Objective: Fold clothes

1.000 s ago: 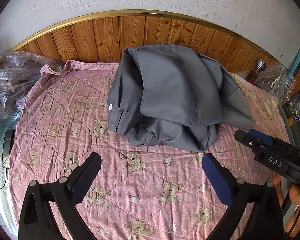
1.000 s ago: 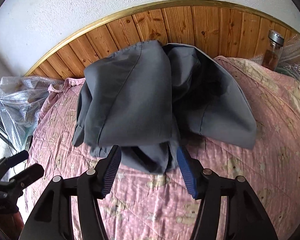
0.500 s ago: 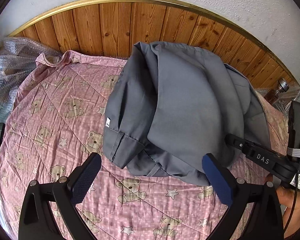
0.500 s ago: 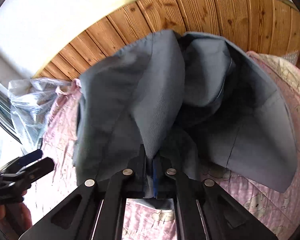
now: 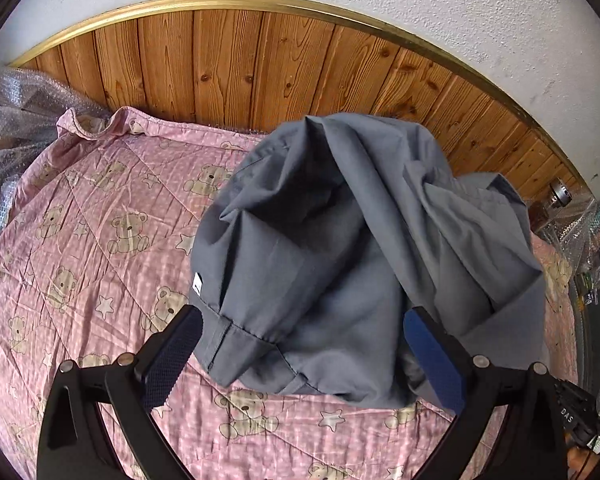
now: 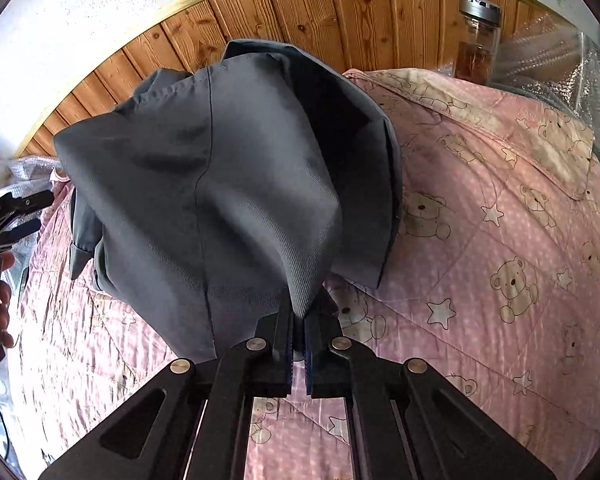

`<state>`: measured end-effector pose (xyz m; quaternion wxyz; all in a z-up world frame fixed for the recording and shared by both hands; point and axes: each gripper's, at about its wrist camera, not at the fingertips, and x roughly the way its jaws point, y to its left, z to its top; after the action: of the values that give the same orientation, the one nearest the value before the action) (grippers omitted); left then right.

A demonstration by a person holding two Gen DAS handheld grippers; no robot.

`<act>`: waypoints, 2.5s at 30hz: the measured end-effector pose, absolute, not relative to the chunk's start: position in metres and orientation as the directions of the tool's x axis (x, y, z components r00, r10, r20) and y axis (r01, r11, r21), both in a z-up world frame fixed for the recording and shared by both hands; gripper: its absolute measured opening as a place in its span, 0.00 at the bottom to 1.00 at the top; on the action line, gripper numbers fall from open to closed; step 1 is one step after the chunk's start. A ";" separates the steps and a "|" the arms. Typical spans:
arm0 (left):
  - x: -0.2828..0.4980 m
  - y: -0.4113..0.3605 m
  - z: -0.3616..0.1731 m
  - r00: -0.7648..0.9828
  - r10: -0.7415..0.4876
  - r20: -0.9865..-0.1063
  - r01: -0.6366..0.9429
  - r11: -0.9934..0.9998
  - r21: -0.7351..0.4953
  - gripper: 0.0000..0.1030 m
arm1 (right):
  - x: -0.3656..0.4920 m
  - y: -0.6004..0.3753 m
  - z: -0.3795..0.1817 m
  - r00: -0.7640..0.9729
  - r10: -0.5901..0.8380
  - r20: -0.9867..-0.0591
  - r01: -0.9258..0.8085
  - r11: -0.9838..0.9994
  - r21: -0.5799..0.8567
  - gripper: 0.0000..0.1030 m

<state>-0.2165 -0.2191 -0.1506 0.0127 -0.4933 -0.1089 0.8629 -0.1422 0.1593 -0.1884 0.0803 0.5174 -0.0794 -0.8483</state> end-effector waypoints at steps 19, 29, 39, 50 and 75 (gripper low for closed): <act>-0.266 -0.254 -0.250 -0.466 0.196 -0.862 0.091 -0.959 -0.268 0.99 | -0.190 0.207 -0.175 -0.503 -0.242 -0.830 -0.178 -0.910 0.373 0.02; -0.275 -0.275 -0.252 -0.365 0.343 -0.866 0.107 -0.908 -0.404 0.07 | -0.184 0.228 -0.138 -0.619 -0.158 -0.769 -0.208 -0.912 0.355 0.02; -0.119 -0.343 -0.061 -0.681 0.347 -0.645 -0.140 -0.926 -0.351 0.04 | -0.179 0.251 -0.152 -0.529 0.034 -0.848 -0.318 -0.934 0.161 0.07; 0.014 -0.338 -0.231 -0.381 0.408 -0.830 0.020 -0.893 -0.449 0.26 | -0.072 0.245 -0.144 -0.428 0.067 -0.901 -0.396 -0.910 0.120 0.44; 0.020 -0.250 -0.249 -0.122 0.557 -0.822 -0.100 -0.830 -0.548 0.14 | -0.095 0.325 -0.188 -0.258 -0.013 -0.966 -0.378 -0.919 0.113 0.19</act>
<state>0.0199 -0.2504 -0.2486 0.2262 -0.6228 -0.1832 0.7262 -0.0949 0.3253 -0.1876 -0.1175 0.5975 -0.1634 -0.7762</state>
